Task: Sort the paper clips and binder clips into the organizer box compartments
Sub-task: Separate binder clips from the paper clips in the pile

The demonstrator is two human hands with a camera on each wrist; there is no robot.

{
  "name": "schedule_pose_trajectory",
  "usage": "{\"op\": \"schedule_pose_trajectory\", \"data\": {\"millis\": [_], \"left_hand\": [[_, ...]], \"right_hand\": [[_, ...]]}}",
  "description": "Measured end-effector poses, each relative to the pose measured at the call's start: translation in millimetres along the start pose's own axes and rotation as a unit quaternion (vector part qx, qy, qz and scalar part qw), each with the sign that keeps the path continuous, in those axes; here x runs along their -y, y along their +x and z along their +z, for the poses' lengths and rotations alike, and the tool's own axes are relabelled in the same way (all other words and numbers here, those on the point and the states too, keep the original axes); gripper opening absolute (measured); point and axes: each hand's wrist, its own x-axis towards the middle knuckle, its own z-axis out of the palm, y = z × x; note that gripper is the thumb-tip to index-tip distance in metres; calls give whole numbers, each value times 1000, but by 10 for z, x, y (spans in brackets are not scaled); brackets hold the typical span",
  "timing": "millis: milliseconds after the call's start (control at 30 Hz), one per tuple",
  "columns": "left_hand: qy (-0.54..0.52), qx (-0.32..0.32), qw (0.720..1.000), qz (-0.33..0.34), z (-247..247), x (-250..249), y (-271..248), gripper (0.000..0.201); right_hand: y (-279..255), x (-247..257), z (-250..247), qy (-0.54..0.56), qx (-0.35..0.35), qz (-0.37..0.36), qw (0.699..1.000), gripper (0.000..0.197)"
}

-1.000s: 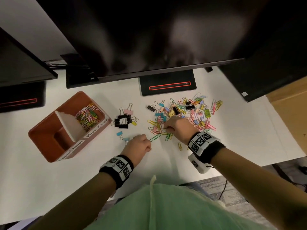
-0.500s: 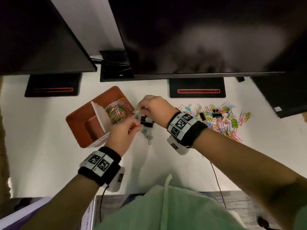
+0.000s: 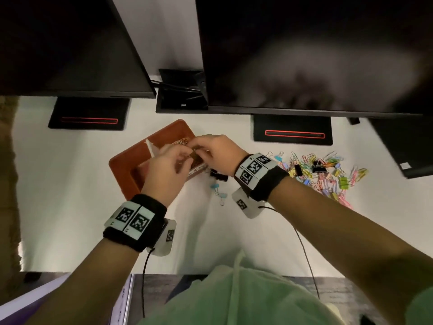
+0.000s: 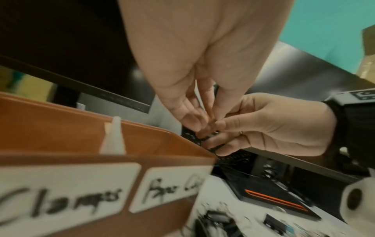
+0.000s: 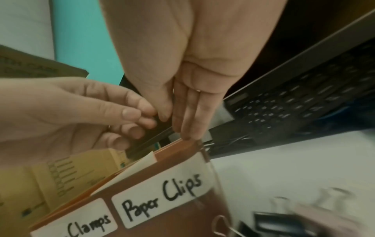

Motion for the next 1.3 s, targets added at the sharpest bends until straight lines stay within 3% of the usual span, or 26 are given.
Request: {"op": "schedule_pose_trajectory", "data": {"millis": [67,167,300,500,633,833,1067,1200,1300], "left_hand": [[-20,32,999,23,177,-116,-43,17],[-24,117,991,59,549,-259,-62,18],[15,242,969,52,1127,-407,-5,27],[114,298,946,60,1707,-509,130,33],[124,293,947,46,1857,-500,162,21],[68,275,959,24,1846,-431,157,24],[38,175,984,-1,1577,-264,142,25],[109,163,979,54,1478,-257,107,30],[127,177,970,112,1546,-433,31,47]], "right_hand": [[-287,-214,-123,15,-56,16,998,25],[-748,-659,-320,-17,-103,117,988,27],[-1196,-1102,-504,-86,-65,244,964,33],[-1259,-1339,-474,-154,-3,229,961,32],[-1225,-1377,-390,-191,61,218,955,34],[-1249,-1508,-384,-163,59,195,965,23],[-1369,-1654,-540,-91,26,200,975,19],[-1480,-1782,-651,-128,-43,216,967,14],[-1524,-1676,-653,-172,-60,197,963,19]]}}
